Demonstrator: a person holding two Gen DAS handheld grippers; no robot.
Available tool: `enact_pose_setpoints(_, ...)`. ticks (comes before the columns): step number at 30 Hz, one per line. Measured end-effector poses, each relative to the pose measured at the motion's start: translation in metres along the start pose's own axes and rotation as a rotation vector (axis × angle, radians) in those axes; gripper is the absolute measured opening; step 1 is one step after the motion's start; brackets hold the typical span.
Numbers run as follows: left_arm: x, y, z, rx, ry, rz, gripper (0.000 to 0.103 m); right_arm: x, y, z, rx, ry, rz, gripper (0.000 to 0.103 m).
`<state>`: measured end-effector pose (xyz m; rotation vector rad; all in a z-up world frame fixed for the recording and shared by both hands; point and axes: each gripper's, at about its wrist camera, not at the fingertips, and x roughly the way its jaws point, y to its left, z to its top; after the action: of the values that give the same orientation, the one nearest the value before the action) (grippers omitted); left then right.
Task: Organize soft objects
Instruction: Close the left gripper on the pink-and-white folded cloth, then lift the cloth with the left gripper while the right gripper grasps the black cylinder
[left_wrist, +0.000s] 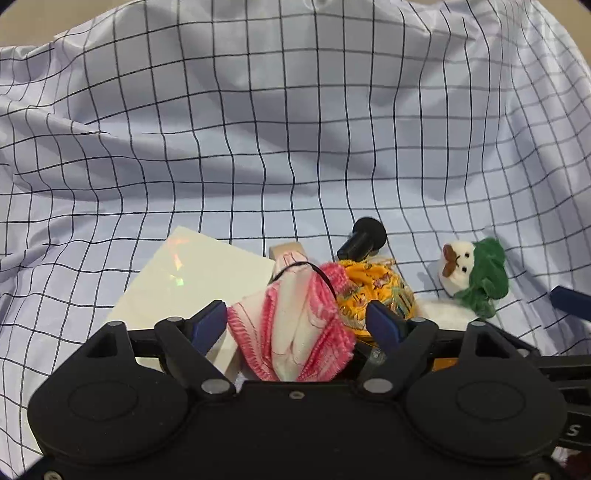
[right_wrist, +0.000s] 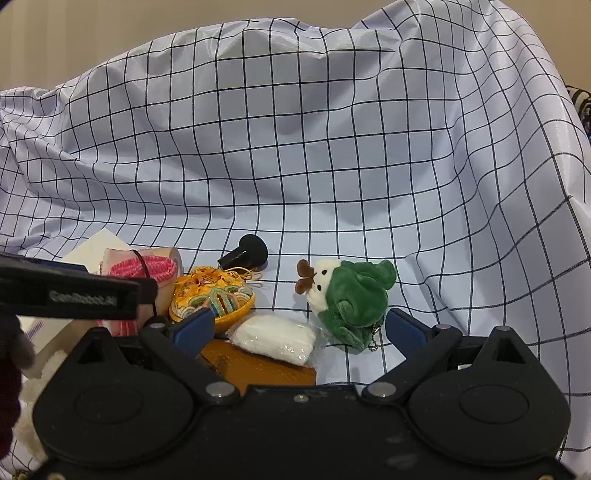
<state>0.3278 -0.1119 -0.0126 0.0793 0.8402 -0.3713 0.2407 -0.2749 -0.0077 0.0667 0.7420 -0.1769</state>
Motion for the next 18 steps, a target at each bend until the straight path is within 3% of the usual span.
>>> enact_pose_setpoints(2,0.003,-0.003,-0.002,0.016,-0.001,0.012,0.079,0.000,-0.002,-0.001,0.004,0.000,0.000,0.099)
enact_pose_setpoints(3,0.005,-0.004,-0.003,0.017,0.000,0.015,0.072,0.000,-0.003,-0.001,0.006,0.000,-0.001,0.099)
enact_pose_setpoints(4,0.005,-0.003,-0.004,0.013,-0.004,0.017,0.057,0.000,-0.004,-0.002,0.008,-0.001,-0.001,0.099)
enact_pose_setpoints(7,0.003,0.003,-0.003,-0.010,-0.013,0.004,0.048,0.000,-0.005,-0.001,0.011,-0.002,-0.003,0.099)
enact_pose_setpoints(18,-0.029,0.027,0.024,-0.082,-0.126,-0.019,0.047,0.015,0.000,0.024,-0.014,-0.016,0.033,0.099)
